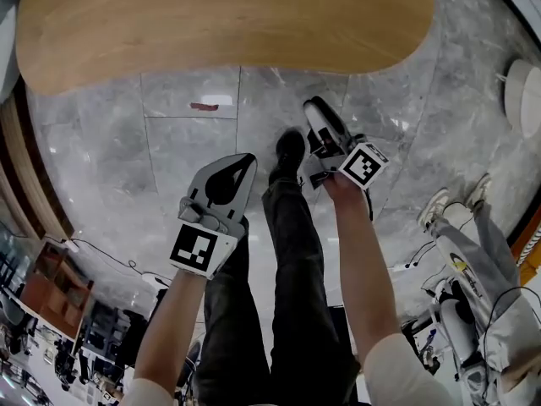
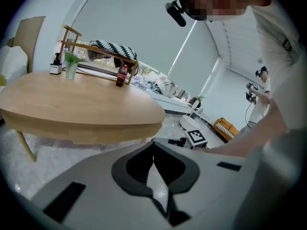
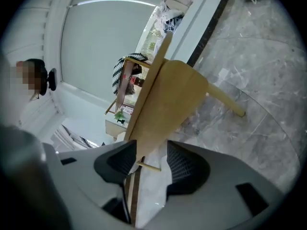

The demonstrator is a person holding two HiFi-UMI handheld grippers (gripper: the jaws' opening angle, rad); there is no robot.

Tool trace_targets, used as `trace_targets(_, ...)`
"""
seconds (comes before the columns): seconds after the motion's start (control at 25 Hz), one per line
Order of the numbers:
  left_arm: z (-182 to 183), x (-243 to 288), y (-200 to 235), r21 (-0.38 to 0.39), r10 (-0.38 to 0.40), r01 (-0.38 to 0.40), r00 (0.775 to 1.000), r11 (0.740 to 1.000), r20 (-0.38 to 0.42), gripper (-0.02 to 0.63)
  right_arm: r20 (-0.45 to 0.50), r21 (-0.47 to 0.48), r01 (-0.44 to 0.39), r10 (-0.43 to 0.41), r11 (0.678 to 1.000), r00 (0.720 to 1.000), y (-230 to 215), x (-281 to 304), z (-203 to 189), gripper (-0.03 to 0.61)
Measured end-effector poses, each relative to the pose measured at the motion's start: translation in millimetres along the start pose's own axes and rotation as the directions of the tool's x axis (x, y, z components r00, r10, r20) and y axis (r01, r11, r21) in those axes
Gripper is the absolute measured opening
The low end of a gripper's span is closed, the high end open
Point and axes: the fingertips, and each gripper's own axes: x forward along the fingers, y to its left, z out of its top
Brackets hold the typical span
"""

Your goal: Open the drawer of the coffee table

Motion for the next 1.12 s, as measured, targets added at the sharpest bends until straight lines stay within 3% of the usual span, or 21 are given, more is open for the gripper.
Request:
trace_targets(0.28,-48,15,45,0.0,-0.02,0.02,1.0,1.0,0.001,0.02,0.043,0.06,-0.026,0.023,0.998,0.999,-45,35,-32,0.215)
trace_targets(0.52,-57,24,55,-0.019,-0.003,0.003,1.0,1.0,0.019,0.02,0.104,0.077,-0.053,0.045,0.996,0.994,-65,42,-22,0.235)
trace_targets(0.76,-66,30,64,-0.009,-0.027,0.027,0.999,1.0,0.017,0.02,0.135,0.117,-0.21,0.194,0.971,0.972,-61,69,-12,0.265)
trace_targets(1.12,-89,44,80,-0.011,-0.017,0.018,1.0,1.0,0.014,0.02,0.155,0.12,-0.328,0.309,0.937,0.938,-71,84,-2,0.319)
